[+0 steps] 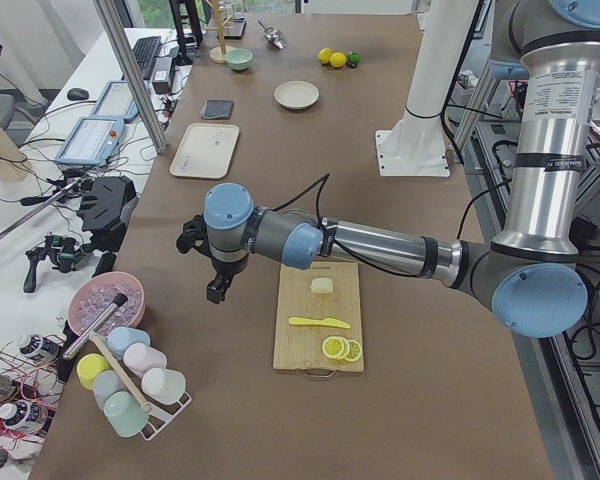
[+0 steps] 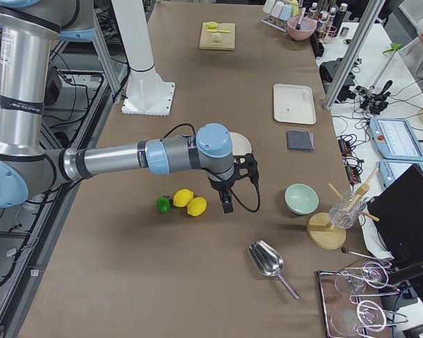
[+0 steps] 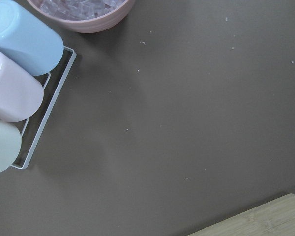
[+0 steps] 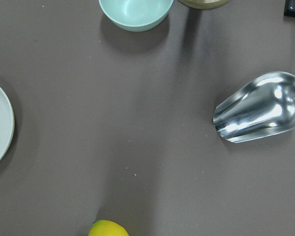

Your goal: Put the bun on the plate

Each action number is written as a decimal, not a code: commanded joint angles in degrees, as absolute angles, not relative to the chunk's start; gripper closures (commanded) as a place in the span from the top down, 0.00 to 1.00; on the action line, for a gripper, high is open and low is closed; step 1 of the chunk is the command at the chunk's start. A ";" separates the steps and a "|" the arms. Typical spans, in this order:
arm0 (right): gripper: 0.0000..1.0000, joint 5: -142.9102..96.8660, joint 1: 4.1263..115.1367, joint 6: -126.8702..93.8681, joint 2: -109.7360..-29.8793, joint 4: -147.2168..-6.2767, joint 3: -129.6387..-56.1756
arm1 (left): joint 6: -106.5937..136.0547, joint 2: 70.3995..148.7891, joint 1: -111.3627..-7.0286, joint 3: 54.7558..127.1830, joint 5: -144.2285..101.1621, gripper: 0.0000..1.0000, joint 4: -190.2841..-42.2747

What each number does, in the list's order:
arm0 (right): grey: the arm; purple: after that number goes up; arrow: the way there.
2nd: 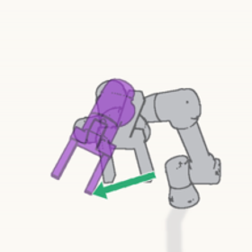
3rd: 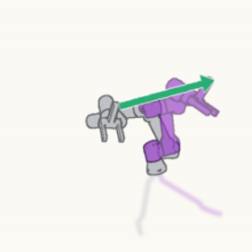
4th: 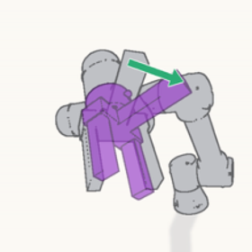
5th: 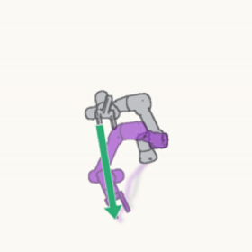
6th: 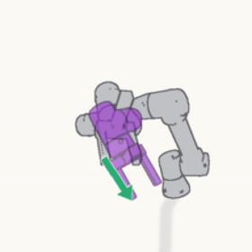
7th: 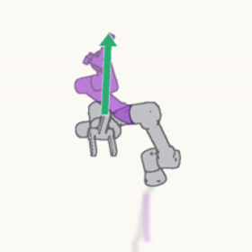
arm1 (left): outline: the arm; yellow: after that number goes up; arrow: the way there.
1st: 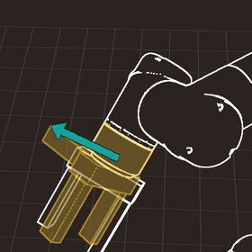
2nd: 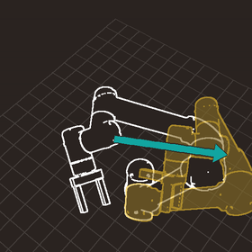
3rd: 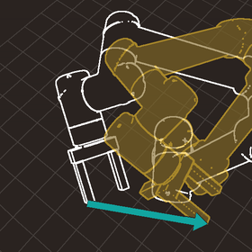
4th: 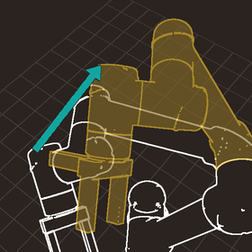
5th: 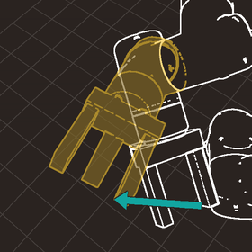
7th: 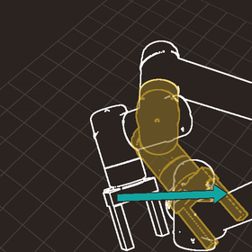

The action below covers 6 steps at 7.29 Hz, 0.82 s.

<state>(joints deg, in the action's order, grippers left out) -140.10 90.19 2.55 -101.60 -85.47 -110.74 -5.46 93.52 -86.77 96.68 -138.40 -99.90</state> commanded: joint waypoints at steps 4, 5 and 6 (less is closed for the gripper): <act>0.99 -132.06 73.81 -26.36 -101.60 -68.00 -109.08 | -2.22 90.35 -83.60 96.06 -138.69 0.98 -108.46; 0.98 -127.84 67.39 -34.72 -101.60 -63.42 -108.55 | -1.59 90.35 -83.32 96.24 -138.69 0.98 -108.46; 0.97 -125.97 61.84 -41.94 -101.34 -57.02 -106.72 | -1.50 90.44 -83.32 96.33 -138.69 0.98 -108.46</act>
<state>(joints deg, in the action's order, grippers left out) -129.55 69.39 -31.92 -101.54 -64.43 -108.36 -2.05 90.43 -83.67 96.19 -138.68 -108.38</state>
